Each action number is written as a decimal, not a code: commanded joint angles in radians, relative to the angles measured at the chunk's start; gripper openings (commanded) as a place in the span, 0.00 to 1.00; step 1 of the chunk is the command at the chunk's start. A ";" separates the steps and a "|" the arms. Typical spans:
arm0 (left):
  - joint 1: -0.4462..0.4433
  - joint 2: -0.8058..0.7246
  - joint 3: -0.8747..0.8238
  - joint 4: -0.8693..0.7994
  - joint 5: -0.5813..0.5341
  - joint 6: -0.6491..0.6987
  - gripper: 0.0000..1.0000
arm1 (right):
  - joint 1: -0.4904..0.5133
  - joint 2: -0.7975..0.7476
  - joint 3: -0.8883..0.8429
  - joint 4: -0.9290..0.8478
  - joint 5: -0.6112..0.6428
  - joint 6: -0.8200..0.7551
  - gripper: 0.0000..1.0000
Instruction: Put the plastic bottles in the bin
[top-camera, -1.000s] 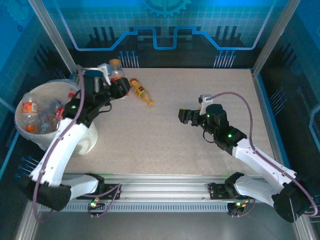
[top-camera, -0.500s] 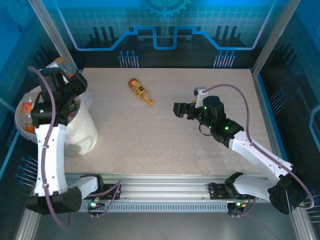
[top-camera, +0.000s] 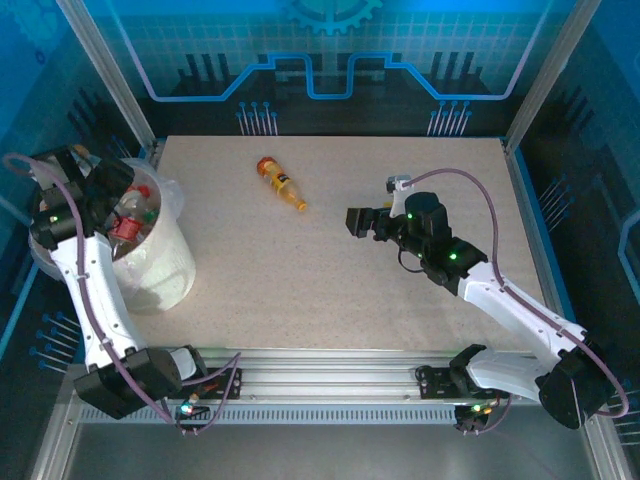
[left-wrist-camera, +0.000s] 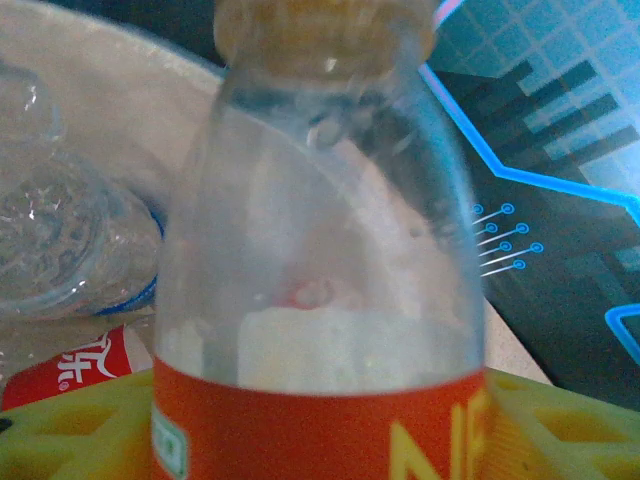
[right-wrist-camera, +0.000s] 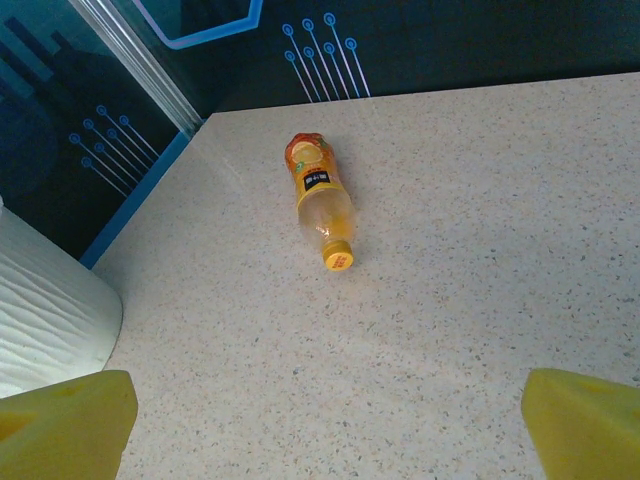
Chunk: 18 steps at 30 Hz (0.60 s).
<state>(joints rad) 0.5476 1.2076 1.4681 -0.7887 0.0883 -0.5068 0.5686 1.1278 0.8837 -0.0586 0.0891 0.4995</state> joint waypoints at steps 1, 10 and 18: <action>0.014 0.013 -0.002 0.011 0.009 -0.029 0.78 | 0.011 -0.013 0.026 0.005 -0.008 -0.014 1.00; 0.014 0.004 0.026 0.022 -0.007 -0.018 0.95 | 0.011 0.030 0.050 0.006 -0.022 -0.012 1.00; 0.003 -0.063 0.019 0.040 0.154 0.000 0.99 | 0.012 0.119 0.105 0.008 -0.064 0.016 1.00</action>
<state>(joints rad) 0.5526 1.2045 1.4689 -0.7727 0.1394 -0.5224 0.5694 1.2243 0.9463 -0.0589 0.0582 0.4988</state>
